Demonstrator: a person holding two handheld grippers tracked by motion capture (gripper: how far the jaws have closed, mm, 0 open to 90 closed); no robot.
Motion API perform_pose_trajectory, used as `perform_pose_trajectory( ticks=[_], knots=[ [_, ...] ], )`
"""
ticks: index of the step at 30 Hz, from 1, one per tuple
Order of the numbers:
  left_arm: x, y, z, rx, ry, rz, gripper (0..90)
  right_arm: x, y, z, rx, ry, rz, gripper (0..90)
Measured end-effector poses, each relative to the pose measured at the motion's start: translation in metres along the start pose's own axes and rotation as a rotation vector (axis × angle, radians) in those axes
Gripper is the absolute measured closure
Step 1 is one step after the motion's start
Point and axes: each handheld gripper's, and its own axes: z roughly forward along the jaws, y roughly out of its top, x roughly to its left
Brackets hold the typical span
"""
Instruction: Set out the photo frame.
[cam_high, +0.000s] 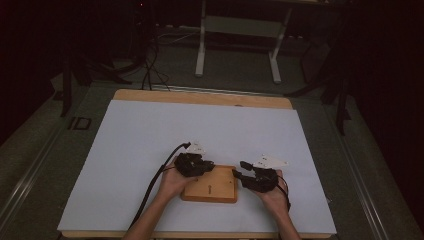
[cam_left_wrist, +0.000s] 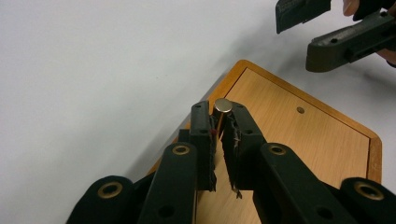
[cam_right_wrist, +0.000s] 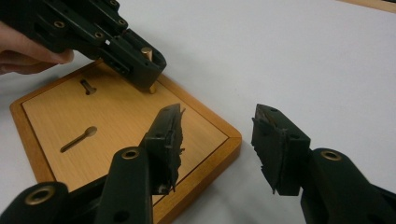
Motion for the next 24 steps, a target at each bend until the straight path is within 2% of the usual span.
perform_pose_trajectory(
  ticks=[5, 14, 15, 16, 17, 18, 19, 24],
  knots=[
    [0.002, 0.0, 0.0, -0.001, -0.008, -0.004, 83.5, -0.001, 0.001, -0.003, 0.0, 0.01, -0.016, 52.0],
    [0.006, 0.0, 0.001, 0.0, -0.037, -0.018, 83.8, -0.003, -0.002, -0.008, 0.006, 0.025, -0.014, 54.7],
    [0.008, 0.0, 0.001, -0.002, -0.05, -0.035, 83.8, -0.003, -0.002, -0.009, 0.006, 0.028, -0.012, 54.8],
    [0.008, 0.0, 0.001, -0.002, -0.05, -0.035, 84.0, -0.003, -0.002, -0.009, 0.006, 0.028, -0.012, 54.8],
    [0.012, 0.0, 0.002, -0.007, -0.072, -0.06, 84.0, -0.004, -0.002, -0.01, 0.001, 0.032, -0.009, 55.0],
    [0.012, 0.0, 0.002, -0.007, -0.072, -0.06, 83.9, -0.004, -0.002, -0.01, 0.001, 0.032, -0.009, 55.0],
    [0.016, 0.001, 0.002, -0.009, -0.096, -0.086, 83.9, -0.004, -0.002, -0.011, -0.001, 0.037, -0.008, 55.0],
    [0.02, 0.002, 0.003, 0.001, -0.118, -0.109, 83.9, -0.002, -0.003, -0.012, -0.004, 0.054, -0.024, 55.0]
  ],
)
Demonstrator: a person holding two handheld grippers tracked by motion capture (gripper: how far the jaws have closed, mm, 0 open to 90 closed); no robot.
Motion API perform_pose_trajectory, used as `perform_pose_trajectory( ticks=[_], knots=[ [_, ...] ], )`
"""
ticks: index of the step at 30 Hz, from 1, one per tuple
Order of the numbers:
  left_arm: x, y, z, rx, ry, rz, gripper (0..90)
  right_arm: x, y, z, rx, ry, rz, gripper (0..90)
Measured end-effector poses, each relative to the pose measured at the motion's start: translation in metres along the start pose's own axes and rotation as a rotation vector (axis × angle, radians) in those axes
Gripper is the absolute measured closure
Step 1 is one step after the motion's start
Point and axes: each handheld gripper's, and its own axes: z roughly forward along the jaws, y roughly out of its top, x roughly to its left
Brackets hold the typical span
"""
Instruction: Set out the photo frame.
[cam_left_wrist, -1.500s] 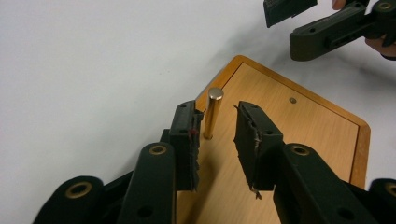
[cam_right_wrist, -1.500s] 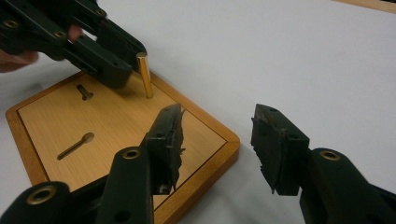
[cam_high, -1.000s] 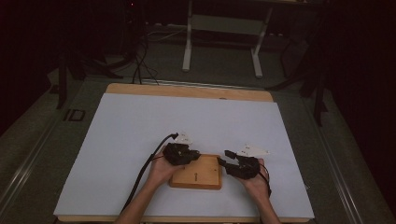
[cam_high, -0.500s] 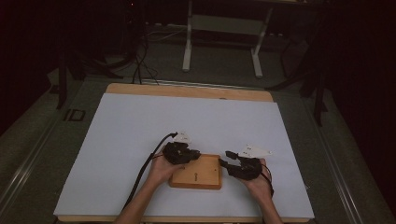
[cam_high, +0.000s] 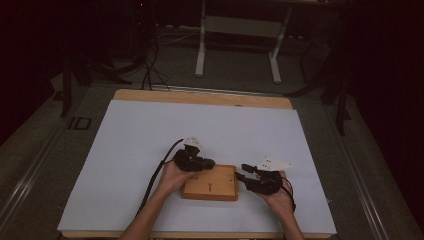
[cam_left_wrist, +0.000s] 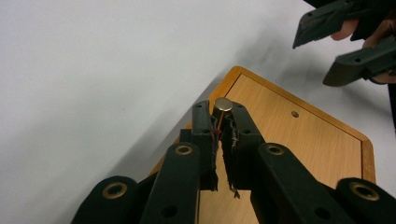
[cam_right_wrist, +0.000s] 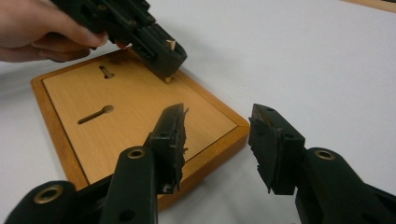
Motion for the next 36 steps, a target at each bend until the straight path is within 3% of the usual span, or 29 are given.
perform_pose_trajectory(
  ticks=[6, 21, 29, 36],
  knots=[
    [0.005, 0.002, 0.0, 0.007, -0.024, -0.028, 84.0, 0.003, 0.001, -0.001, 0.01, 0.005, -0.031, 53.9],
    [0.016, 0.009, 0.002, 0.037, -0.074, -0.139, 84.0, 0.009, 0.001, -0.008, 0.007, 0.029, -0.052, 55.3],
    [0.02, 0.011, 0.003, 0.048, -0.094, -0.169, 84.0, 0.012, -0.006, -0.014, 0.035, 0.046, -0.085, 51.5],
    [0.023, 0.012, 0.004, 0.059, -0.109, -0.183, 83.9, 0.014, -0.007, -0.017, 0.011, 0.078, -0.102, 48.7]
  ],
)
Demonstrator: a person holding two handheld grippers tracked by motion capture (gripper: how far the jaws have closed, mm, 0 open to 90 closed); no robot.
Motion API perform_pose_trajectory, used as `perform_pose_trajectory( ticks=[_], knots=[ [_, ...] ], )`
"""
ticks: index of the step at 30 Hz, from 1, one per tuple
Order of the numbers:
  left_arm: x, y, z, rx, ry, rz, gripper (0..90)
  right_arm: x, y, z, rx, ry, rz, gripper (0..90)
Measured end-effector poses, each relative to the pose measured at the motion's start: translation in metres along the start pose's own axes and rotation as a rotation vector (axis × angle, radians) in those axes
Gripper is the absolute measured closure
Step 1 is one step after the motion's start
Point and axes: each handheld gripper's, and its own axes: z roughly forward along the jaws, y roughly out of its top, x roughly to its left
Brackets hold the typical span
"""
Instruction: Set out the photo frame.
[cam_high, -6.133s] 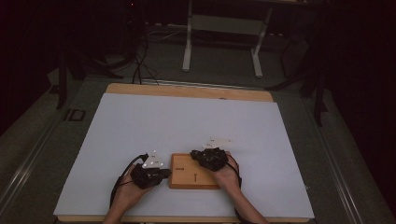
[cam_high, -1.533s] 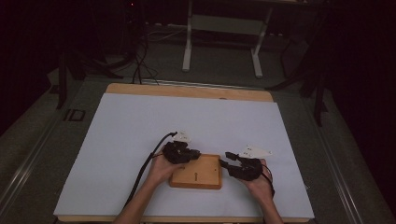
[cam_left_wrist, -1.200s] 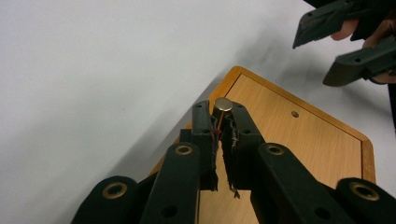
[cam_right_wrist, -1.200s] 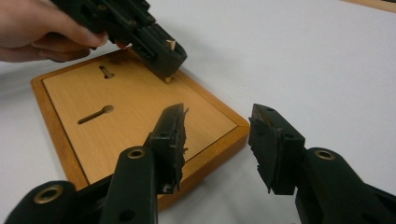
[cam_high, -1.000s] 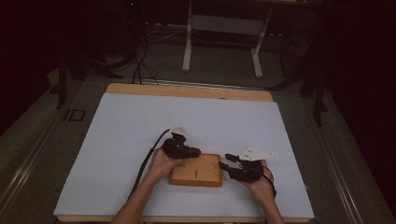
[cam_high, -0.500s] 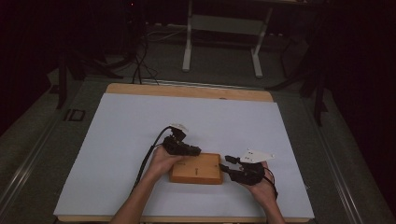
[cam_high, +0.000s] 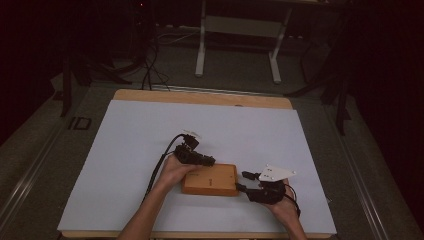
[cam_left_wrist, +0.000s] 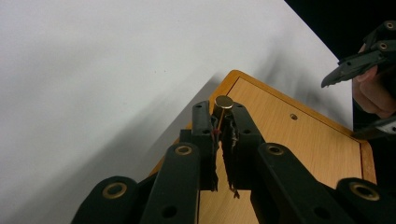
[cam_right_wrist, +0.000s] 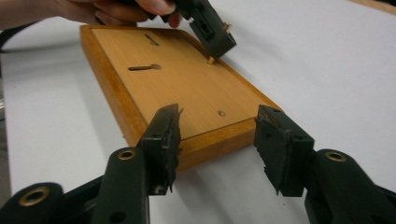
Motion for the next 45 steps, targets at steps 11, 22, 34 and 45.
perform_pose_trajectory(
  ticks=[11, 22, 34, 45],
  knots=[
    [0.007, 0.002, 0.001, 0.003, -0.036, -0.033, 84.2, 0.009, -0.002, -0.001, 0.01, 0.077, -0.046, 34.6],
    [0.005, 0.003, 0.001, 0.008, -0.028, -0.02, 84.2, 0.014, -0.007, 0.025, 0.134, -0.016, -0.15, 27.2],
    [0.002, 0.005, 0.001, 0.009, -0.004, 0.006, 84.5, 0.015, -0.001, 0.027, 0.074, -0.093, -0.196, 30.9],
    [0.002, 0.004, 0.005, 0.027, -0.039, 0.024, 84.1, 0.018, 0.006, 0.028, 0.02, -0.061, -0.207, 35.5]
  ],
)
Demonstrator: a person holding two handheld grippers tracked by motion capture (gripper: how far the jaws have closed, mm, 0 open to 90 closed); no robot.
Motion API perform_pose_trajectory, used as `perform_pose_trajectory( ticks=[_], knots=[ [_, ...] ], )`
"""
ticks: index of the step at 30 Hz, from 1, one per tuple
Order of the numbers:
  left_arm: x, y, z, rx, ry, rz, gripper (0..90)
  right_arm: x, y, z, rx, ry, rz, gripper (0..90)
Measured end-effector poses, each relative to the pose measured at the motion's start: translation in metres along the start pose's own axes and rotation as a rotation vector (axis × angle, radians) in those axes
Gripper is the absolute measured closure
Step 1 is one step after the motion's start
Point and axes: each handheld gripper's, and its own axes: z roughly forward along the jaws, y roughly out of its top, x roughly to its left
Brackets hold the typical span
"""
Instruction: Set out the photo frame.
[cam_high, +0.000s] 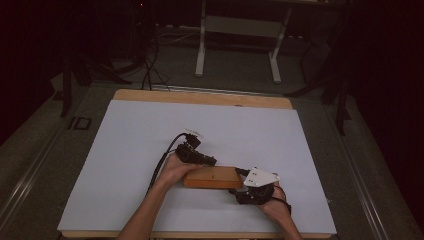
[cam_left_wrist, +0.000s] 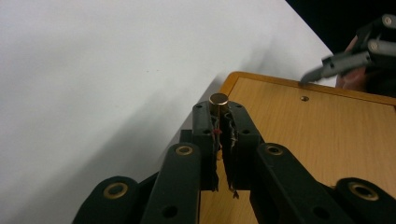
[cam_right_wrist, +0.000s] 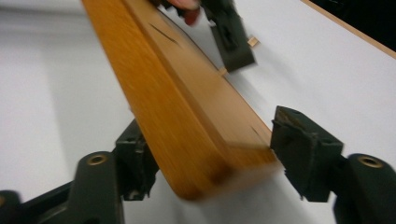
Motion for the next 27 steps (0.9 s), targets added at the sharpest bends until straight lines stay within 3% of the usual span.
perform_pose_trajectory(
  ticks=[3, 15, 21, 27],
  knots=[
    [0.0, 0.0, 0.0, -0.01, 0.006, 0.01, 82.8, 0.002, 0.003, 0.003, -0.008, 0.007, -0.007, 39.0],
    [0.002, -0.002, -0.004, -0.04, 0.02, 0.009, 74.5, -0.016, 0.003, -0.001, -0.046, 0.013, 0.058, 41.1],
    [0.001, -0.003, -0.011, -0.107, 0.057, 0.029, 69.8, -0.028, 0.0, -0.005, -0.069, 0.038, 0.106, 43.5],
    [0.0, -0.006, -0.022, -0.159, 0.109, 0.047, 62.9, -0.029, 0.001, -0.005, -0.066, 0.04, 0.098, 44.0]
  ],
)
